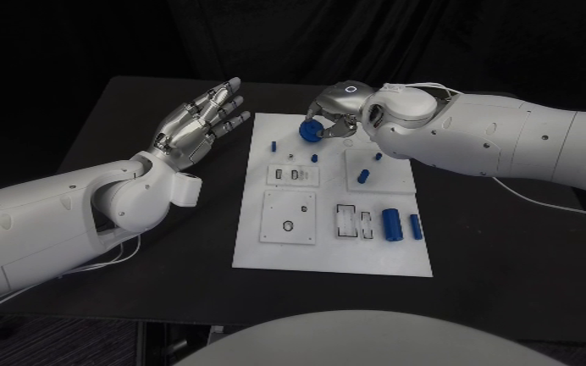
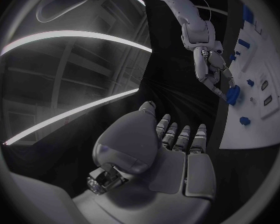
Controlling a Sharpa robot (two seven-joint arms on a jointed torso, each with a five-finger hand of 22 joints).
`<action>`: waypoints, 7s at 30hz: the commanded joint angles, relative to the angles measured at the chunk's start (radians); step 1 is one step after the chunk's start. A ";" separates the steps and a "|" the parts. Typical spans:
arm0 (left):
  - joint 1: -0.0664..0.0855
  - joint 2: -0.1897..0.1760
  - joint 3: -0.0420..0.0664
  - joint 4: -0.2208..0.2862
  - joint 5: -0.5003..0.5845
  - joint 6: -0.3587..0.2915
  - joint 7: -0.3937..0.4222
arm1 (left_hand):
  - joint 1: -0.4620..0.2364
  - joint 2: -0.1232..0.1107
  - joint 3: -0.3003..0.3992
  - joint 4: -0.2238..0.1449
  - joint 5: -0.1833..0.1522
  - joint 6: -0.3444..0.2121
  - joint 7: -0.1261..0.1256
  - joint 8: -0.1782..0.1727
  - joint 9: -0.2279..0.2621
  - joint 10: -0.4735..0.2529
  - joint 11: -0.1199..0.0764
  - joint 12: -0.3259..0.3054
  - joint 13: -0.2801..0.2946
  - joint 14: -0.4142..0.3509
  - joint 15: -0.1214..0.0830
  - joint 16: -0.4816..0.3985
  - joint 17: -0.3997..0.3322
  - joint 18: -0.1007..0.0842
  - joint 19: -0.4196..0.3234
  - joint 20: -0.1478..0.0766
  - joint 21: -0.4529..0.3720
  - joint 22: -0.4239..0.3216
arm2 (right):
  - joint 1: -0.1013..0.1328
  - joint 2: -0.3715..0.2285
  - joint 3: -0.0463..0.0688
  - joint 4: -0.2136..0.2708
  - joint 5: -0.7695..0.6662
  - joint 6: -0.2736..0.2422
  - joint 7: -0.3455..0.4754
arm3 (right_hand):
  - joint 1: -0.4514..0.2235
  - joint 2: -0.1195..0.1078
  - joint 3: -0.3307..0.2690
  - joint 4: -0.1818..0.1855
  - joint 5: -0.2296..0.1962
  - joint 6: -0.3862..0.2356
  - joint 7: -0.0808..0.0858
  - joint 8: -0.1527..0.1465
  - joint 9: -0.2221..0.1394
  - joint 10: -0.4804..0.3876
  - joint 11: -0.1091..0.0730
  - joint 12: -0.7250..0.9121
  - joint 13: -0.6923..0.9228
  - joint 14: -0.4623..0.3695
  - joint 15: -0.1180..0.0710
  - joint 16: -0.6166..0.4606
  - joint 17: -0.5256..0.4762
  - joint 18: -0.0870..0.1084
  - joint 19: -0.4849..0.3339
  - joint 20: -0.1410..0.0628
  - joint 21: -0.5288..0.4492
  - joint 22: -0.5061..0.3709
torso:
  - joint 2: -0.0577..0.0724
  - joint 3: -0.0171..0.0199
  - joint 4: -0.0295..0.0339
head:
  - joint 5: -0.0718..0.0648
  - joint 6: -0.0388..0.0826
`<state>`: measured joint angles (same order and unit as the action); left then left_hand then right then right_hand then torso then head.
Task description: Assemble the parts on the task board
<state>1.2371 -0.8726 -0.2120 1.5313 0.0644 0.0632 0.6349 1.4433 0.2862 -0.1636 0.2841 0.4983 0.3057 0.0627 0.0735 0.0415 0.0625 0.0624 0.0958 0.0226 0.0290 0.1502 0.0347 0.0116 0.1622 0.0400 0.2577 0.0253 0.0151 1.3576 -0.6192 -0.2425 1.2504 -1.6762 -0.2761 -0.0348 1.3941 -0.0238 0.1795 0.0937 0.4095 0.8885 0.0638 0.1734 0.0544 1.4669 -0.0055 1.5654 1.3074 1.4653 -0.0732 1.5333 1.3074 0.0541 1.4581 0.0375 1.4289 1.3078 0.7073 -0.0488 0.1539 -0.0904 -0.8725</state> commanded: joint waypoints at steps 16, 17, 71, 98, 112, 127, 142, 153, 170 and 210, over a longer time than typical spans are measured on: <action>-0.001 0.002 0.001 0.005 -0.001 0.016 0.005 | 0.012 -0.001 0.007 0.000 0.007 0.004 0.004 0.006 0.001 -0.004 0.000 0.004 0.001 -0.002 0.006 0.005 0.002 0.018 -0.002 0.007 0.003 0.001 | -0.013 0.026 0.001 -0.016 -0.071 0.038 -0.020 | -0.011 -0.015 0.033 0.011 -0.034 -0.047 -0.004 0.100 0.413 0.063 -0.004 -0.017 0.239 0.068 0.002 -0.014 0.196 -0.009 -0.011 0.006 -0.027 0.193 | 0.001 0.0008 -0.0050 | 0.000 0.000; -0.001 0.002 0.001 0.005 -0.001 0.016 0.004 | 0.012 -0.001 0.007 0.000 0.007 0.004 0.004 0.006 0.001 -0.004 0.000 0.004 0.001 -0.002 0.006 0.005 0.002 0.018 -0.002 0.007 0.003 0.001 | -0.013 0.027 0.001 -0.016 -0.071 0.039 -0.021 | -0.012 -0.017 0.036 0.013 -0.035 -0.049 -0.005 0.092 0.409 0.059 -0.004 -0.019 0.237 0.067 0.002 -0.014 0.196 -0.009 -0.012 0.006 -0.028 0.193 | 0.000 0.0006 -0.0055 | 0.000 0.000; -0.002 0.006 0.001 -0.004 -0.001 0.026 -0.003 | 0.016 0.000 0.010 0.000 0.010 0.006 0.008 0.007 0.001 -0.006 -0.002 0.004 0.001 -0.002 0.010 0.006 0.002 0.017 -0.001 0.008 0.004 0.001 | -0.025 0.025 0.003 -0.052 -0.072 0.081 -0.043 | -0.037 -0.031 0.155 0.030 -0.015 -0.138 -0.013 -0.109 0.249 -0.100 -0.003 -0.135 0.143 0.031 0.006 -0.065 0.150 0.007 -0.059 0.009 -0.114 0.181 | -0.002 0.0005 -0.0050 | -0.003 0.000; -0.020 0.004 0.001 -0.020 -0.001 0.025 0.000 | 0.021 0.000 0.013 -0.003 0.014 0.009 0.013 0.009 0.001 -0.006 -0.002 0.005 0.001 -0.002 0.011 0.006 0.001 0.016 -0.002 0.009 0.003 0.001 | 0.036 -0.301 0.002 0.197 -0.001 -0.042 -0.073 | -0.090 -0.025 0.118 0.071 -0.168 -0.074 -0.002 -0.100 0.229 -0.076 0.001 -0.124 0.153 0.038 0.006 -0.066 0.151 0.005 -0.042 0.010 -0.107 0.185 | -0.017 -0.0040 -0.0135 | -0.014 0.006; -0.027 0.009 0.001 -0.020 -0.001 0.028 -0.001 | 0.023 0.000 0.015 -0.005 0.016 0.010 0.014 0.009 0.001 -0.006 -0.001 0.005 0.001 -0.002 0.011 0.006 0.001 0.016 -0.001 0.009 0.003 0.001 | 0.006 -0.471 -0.006 0.221 0.093 -0.021 -0.059 | -0.110 -0.035 0.080 0.093 -0.232 -0.073 0.001 -0.106 0.217 -0.087 0.002 -0.132 0.147 0.035 0.008 -0.072 0.147 0.005 -0.042 0.011 -0.112 0.184 | -0.042 -0.0094 -0.0165 | -0.020 0.000; -0.035 0.002 0.001 -0.019 -0.001 0.030 -0.005 | 0.025 0.000 0.017 -0.006 0.017 0.011 0.014 0.010 0.002 -0.006 -0.001 0.006 0.001 -0.002 0.011 0.006 0.001 0.016 -0.001 0.009 0.004 0.001 | -0.049 -0.442 -0.007 0.173 0.102 -0.019 -0.041 | -0.113 -0.040 0.053 0.107 -0.256 -0.109 -0.006 -0.111 0.203 -0.096 -0.002 -0.141 0.140 0.033 0.005 -0.078 0.143 0.006 -0.045 0.009 -0.120 0.183 | -0.040 -0.0104 -0.0228 | -0.015 0.000; -0.040 -0.005 0.001 -0.019 -0.001 0.031 -0.007 | 0.029 0.000 0.019 -0.008 0.021 0.010 0.013 0.010 0.001 -0.006 -0.001 0.006 0.001 -0.003 0.011 0.005 0.001 0.016 -0.002 0.009 0.003 0.001 | -0.086 -0.381 -0.006 0.091 0.103 -0.058 -0.056 | -0.071 -0.041 0.046 0.086 -0.214 -0.107 -0.002 -0.106 0.196 -0.106 0.000 -0.152 0.133 0.023 0.006 -0.093 0.129 0.010 -0.055 0.009 -0.139 0.178 | -0.040 -0.0074 -0.0212 | -0.024 0.000; -0.041 -0.006 0.001 -0.018 -0.001 0.031 -0.006 | 0.030 -0.001 0.020 -0.008 0.022 0.010 0.012 0.010 0.001 -0.006 -0.001 0.006 0.001 -0.003 0.010 0.005 0.001 0.016 -0.001 0.009 0.003 0.001 | -0.093 -0.357 -0.006 0.062 0.103 -0.056 -0.072 | -0.074 -0.041 0.039 0.089 -0.219 -0.120 0.000 -0.109 0.191 -0.111 0.001 -0.156 0.130 0.021 0.007 -0.098 0.125 0.011 -0.059 0.010 -0.148 0.176 | -0.041 -0.0088 -0.0200 | -0.020 0.000; -0.042 -0.005 0.001 -0.020 -0.001 0.035 -0.009 | 0.031 -0.001 0.021 -0.009 0.023 0.009 0.012 0.010 0.001 -0.007 -0.001 0.006 0.001 -0.003 0.010 0.005 0.001 0.016 -0.002 0.009 0.003 0.001 | -0.105 -0.327 -0.006 0.036 0.103 -0.046 -0.067 | -0.091 -0.036 0.015 0.103 -0.266 -0.117 0.003 -0.103 0.188 -0.111 0.004 -0.156 0.130 0.017 0.009 -0.104 0.121 0.012 -0.062 0.012 -0.157 0.174 | -0.043 -0.0089 -0.0185 | -0.021 0.000; -0.047 -0.007 0.001 -0.021 -0.001 0.062 -0.026 | 0.035 -0.004 0.022 -0.011 0.025 0.012 0.013 0.011 0.002 -0.004 0.004 0.011 0.002 -0.002 0.010 0.006 0.002 0.016 -0.001 0.009 0.003 0.001 | -0.121 -0.252 -0.005 -0.044 0.103 -0.064 -0.047 | -0.037 -0.010 0.008 0.069 -0.214 0.030 0.005 -0.038 0.240 -0.108 0.006 -0.154 0.134 0.017 0.010 -0.109 0.118 0.013 -0.059 0.014 -0.164 0.174 | -0.043 -0.0094 -0.0189 | -0.016 0.000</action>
<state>1.1921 -0.8820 -0.2119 1.5086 0.0641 0.1048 0.6022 1.4710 0.2823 -0.1484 0.2744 0.5164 0.3164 0.0734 0.0813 0.0415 0.0625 0.0624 0.0997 0.0240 0.0253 0.1537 0.0346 0.0117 0.1621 0.0363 0.2612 0.0253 0.0145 1.2393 -0.8722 -0.2478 1.2099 -1.5708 -0.3239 -0.0823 1.3512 -0.0350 0.1877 0.1680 0.1931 0.9148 0.0677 0.1315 0.2930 1.3610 0.0000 1.4106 1.3081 1.4679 -0.0705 1.4284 1.3075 0.0545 1.3991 0.0501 1.2683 1.3075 0.6648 -0.0580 0.1355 -0.1097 -0.8728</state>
